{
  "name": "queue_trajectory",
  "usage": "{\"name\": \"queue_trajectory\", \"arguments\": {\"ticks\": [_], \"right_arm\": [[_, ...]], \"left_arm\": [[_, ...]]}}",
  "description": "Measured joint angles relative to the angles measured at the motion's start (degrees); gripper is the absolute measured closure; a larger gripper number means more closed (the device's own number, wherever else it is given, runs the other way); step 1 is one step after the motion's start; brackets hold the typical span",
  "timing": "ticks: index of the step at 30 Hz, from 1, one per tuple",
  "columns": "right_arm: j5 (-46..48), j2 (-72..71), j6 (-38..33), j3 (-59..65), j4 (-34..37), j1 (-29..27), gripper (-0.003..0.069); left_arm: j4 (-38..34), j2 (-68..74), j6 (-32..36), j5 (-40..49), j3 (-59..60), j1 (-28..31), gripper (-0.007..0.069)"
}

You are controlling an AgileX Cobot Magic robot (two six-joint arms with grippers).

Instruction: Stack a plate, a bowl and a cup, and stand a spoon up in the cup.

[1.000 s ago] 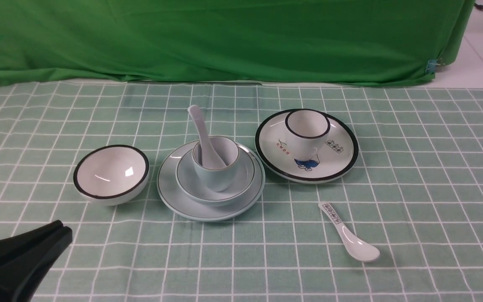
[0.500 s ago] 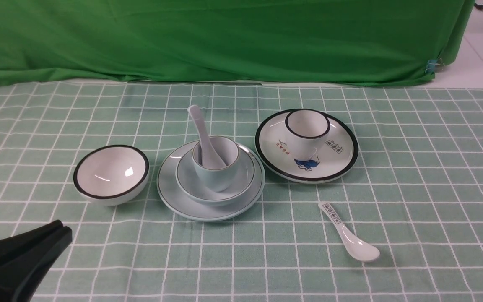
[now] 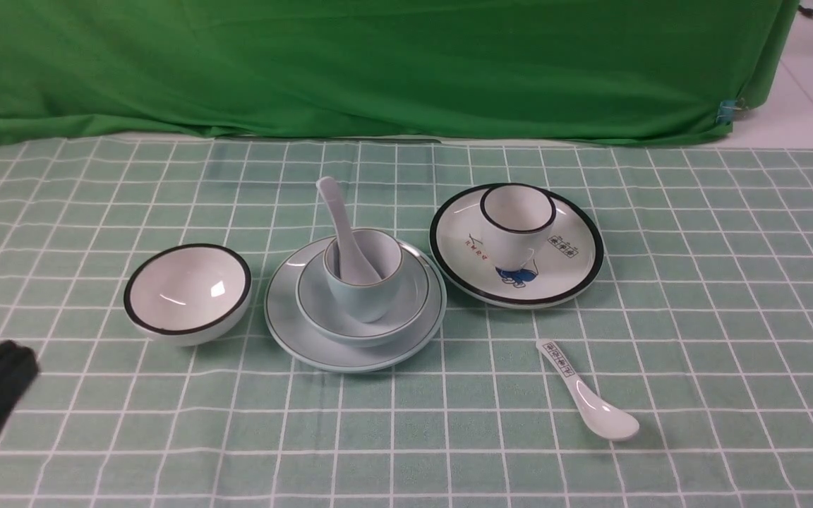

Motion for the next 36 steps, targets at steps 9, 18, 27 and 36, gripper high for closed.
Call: {"name": "queue_trajectory", "arguments": {"ticks": [9, 18, 27, 36], "right_arm": [[0.00, 0.00, 0.00, 0.00, 0.00, 0.00, 0.0523], [-0.18, 0.00, 0.00, 0.00, 0.00, 0.00, 0.0515], [-0.25, 0.00, 0.00, 0.00, 0.00, 0.00, 0.0494], [-0.31, 0.00, 0.00, 0.00, 0.00, 0.00, 0.0468]], "left_arm": [[-1.29, -8.98, -4.12, 2.63, 11.11, 20.03, 0.0613], [-2.02, -9.39, -9.76, 6.51, 13.83, 20.12, 0.0613], [-2.16, -9.39, -9.65, 6.51, 13.83, 20.12, 0.0613], [-2.16, -9.39, -9.65, 6.51, 13.83, 20.12, 0.0612]]}}
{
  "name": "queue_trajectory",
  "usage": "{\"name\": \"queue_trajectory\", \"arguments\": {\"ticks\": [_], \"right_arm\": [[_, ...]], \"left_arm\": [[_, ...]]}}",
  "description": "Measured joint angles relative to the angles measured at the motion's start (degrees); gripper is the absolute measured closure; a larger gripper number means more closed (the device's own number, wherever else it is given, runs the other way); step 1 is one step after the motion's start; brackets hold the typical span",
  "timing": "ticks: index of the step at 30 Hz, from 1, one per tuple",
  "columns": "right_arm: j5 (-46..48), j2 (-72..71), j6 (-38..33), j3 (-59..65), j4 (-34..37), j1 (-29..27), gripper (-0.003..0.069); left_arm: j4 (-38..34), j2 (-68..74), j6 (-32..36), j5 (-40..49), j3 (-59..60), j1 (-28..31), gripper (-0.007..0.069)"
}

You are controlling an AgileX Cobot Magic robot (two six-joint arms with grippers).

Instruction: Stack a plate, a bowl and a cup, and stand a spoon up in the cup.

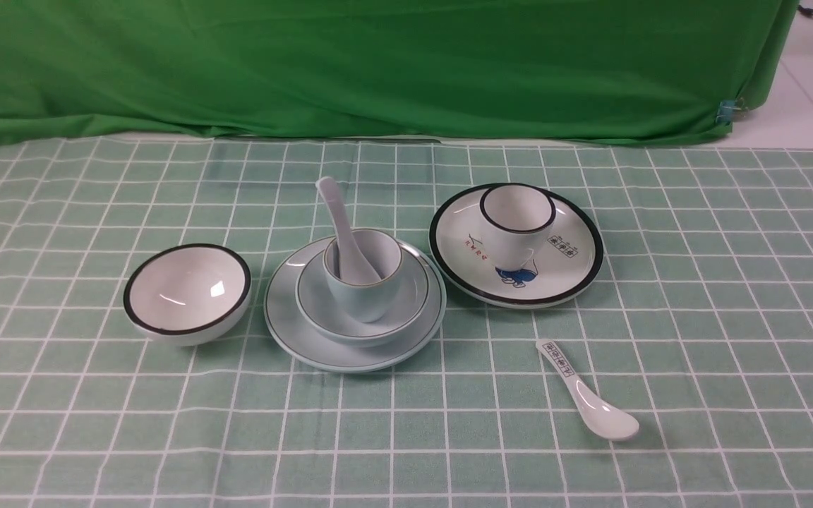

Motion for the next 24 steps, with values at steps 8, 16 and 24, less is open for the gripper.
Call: {"name": "queue_trajectory", "arguments": {"ticks": [8, 16, 24], "right_arm": [[0.00, 0.00, 0.00, 0.00, 0.00, 0.00, 0.0447], [-0.07, 0.00, 0.00, 0.00, 0.00, 0.00, 0.0428], [-0.11, 0.00, 0.00, 0.00, 0.00, 0.00, 0.0424]], "left_arm": [[0.00, 0.00, -0.05, 0.00, 0.00, 0.00, 0.0612], [0.00, 0.00, 0.08, 0.00, 0.00, 0.00, 0.0612], [0.00, 0.00, 0.08, 0.00, 0.00, 0.00, 0.0612]]}}
